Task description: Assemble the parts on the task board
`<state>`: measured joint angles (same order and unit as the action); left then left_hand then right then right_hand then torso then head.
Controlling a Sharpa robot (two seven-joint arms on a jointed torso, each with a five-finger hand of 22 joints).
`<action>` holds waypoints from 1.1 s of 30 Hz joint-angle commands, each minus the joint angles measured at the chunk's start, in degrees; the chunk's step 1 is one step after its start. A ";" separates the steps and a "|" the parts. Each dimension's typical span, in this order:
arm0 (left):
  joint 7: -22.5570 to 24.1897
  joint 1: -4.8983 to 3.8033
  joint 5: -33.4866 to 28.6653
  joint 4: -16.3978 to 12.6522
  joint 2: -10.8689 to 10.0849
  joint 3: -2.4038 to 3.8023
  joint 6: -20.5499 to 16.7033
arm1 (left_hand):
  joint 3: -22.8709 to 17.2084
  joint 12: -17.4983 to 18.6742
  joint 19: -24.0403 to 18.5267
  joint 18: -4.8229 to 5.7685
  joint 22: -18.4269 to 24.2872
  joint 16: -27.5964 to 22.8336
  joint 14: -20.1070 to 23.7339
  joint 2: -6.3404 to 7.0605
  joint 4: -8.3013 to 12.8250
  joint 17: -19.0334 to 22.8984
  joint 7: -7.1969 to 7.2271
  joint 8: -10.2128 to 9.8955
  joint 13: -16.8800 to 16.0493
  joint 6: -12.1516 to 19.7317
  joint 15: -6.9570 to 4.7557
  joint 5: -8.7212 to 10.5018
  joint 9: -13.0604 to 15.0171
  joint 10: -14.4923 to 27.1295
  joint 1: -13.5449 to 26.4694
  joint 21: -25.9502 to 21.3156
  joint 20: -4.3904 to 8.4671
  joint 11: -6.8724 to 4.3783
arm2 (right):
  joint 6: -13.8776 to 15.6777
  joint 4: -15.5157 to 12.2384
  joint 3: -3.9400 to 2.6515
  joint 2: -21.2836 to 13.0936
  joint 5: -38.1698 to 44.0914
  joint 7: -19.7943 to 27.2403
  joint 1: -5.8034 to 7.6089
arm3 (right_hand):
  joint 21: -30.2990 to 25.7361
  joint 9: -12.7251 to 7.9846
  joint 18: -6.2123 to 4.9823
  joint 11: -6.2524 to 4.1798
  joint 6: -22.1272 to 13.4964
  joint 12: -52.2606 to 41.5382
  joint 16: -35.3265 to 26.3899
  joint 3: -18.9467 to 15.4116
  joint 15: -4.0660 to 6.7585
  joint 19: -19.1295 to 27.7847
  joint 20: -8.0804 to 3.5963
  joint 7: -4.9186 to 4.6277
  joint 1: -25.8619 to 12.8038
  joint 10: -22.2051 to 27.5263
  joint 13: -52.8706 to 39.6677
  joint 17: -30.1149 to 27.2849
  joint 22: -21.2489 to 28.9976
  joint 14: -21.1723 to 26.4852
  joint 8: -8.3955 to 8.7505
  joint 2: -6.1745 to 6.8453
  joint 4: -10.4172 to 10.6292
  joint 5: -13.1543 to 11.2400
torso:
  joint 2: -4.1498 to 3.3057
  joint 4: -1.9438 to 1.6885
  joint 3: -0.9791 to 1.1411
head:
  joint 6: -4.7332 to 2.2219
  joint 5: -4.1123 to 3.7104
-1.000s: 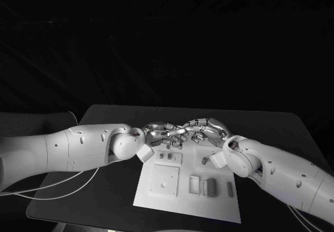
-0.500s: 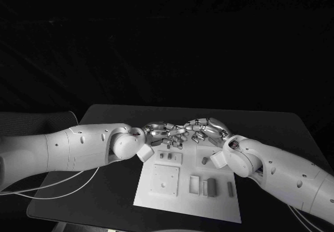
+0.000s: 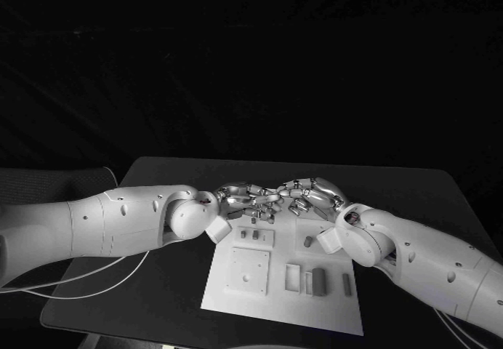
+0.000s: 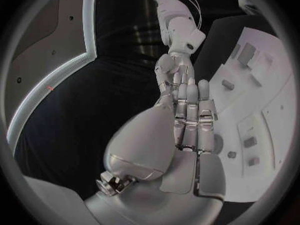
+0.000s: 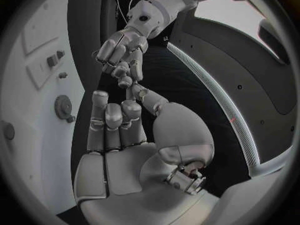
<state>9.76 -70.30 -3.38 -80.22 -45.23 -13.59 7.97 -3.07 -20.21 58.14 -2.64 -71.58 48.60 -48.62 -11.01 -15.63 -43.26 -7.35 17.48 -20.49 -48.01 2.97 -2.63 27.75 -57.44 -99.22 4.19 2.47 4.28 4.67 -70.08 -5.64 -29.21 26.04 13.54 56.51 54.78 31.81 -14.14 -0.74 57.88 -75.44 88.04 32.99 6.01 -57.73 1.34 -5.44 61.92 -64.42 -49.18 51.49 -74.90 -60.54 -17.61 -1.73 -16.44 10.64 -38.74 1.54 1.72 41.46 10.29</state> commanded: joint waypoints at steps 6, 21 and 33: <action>0.12 -0.08 1.52 -0.01 -0.08 0.08 -0.17 | -0.11 -0.36 -0.27 -0.49 -0.17 0.32 0.06 -0.83 0.09 -0.07 -0.79 0.38 -0.05 -0.40 -0.05 -0.19 0.16 -0.52 -0.88 0.02 0.19 0.24 | -0.70 -0.01 0.01 -0.12 0.61 0.28 -0.07 | 0.13 0.02 -0.86 0.01 0.67 -0.21 0.34 0.13 0.38 0.28 0.07 -0.18 -0.65 0.26 -0.06 0.07 -0.75 -0.12 0.12 -0.13 -0.37 0.09 | 0.00 -0.02 -0.01 | 0.01 -0.03; 2.06 -0.08 23.78 1.11 0.04 0.30 -10.54 | 0.56 -2.04 0.95 -0.63 -0.33 0.71 -1.43 -0.96 0.70 0.10 -1.91 1.17 -0.69 -1.78 -0.51 -0.20 1.00 -2.92 -2.27 0.39 0.58 0.92 | 1.40 -0.30 0.02 -1.78 3.15 -0.55 0.00 | 0.27 -0.69 -0.86 1.47 -3.81 -0.11 0.38 -2.17 -0.82 0.13 0.16 -1.75 -3.90 0.81 -0.10 0.01 -0.68 -0.21 2.56 1.51 -0.23 -0.09 | 0.03 0.05 -0.04 | -0.21 -0.08; 3.59 -0.11 34.58 3.85 1.14 0.64 -19.42 | 0.92 -2.27 1.49 -0.63 -0.28 0.61 -2.08 -0.35 0.94 0.37 -1.85 1.12 -0.70 -1.83 -0.76 -0.20 1.18 -3.37 -3.00 0.42 0.78 0.92 | 3.81 -1.14 0.02 -3.08 12.73 -14.24 2.70 | 0.22 -0.60 -0.86 1.57 -3.69 -0.05 0.29 -3.38 -1.00 -0.12 0.10 -1.83 -5.53 0.87 0.04 -0.15 -0.51 -0.41 2.53 1.96 0.00 -0.02 | 0.01 0.07 -0.07 | -0.27 -0.36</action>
<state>11.55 -70.34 24.89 -76.44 -44.27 -13.01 -6.68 -2.11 -22.24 59.30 -2.24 -71.83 49.04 -50.19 -11.03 -15.01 -42.94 -9.02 18.60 -21.18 -49.63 2.22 -2.65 28.88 -59.70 -101.75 4.42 3.18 5.94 7.40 -71.02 -5.62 -32.27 33.89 5.54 59.03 54.78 31.18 -14.42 0.53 54.65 -75.44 88.04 29.89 5.26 -57.72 1.34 -6.99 56.86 -63.58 -49.21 51.38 -74.90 -60.87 -15.25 0.14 -16.51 10.65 -38.72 1.60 1.68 41.21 10.03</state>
